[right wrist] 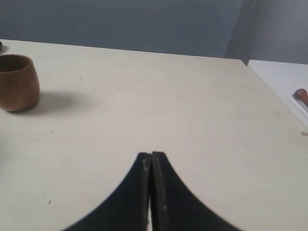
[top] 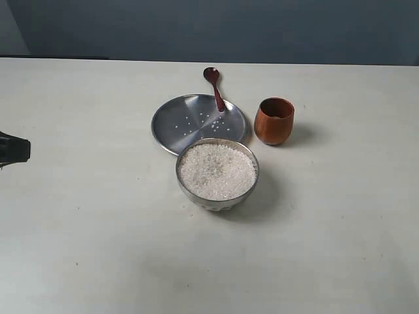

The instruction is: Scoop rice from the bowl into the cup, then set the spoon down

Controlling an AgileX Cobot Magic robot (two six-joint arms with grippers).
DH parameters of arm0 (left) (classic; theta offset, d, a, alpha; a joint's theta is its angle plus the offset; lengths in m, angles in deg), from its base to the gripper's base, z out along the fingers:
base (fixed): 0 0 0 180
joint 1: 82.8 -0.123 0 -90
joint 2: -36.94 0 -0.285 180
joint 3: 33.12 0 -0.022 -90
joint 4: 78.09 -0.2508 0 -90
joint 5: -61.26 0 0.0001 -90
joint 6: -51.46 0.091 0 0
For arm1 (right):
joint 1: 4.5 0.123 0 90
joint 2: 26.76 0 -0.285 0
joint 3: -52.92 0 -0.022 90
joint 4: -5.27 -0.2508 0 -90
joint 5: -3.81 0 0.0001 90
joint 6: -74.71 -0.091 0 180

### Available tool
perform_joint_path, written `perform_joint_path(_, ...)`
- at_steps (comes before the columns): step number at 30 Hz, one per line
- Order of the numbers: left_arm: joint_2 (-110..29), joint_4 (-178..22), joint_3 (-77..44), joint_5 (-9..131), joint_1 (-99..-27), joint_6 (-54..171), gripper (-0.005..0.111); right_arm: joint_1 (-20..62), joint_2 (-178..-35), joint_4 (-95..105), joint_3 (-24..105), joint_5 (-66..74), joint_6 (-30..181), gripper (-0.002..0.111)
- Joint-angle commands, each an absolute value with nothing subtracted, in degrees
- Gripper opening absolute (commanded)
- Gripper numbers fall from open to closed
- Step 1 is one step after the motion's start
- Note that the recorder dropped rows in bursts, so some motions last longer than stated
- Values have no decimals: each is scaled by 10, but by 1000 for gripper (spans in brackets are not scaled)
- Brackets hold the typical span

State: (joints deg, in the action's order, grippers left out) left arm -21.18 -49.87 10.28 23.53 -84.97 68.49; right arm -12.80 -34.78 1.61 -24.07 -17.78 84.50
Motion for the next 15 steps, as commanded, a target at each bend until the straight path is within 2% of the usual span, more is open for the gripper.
perform_joint_path(1,-215,-500,99,239,-850,685,0,-132,-346,21,-243,-174,850,0)
perform_joint_path(15,-215,-500,99,239,-850,685,0,-132,-346,20,-243,-170,850,0)
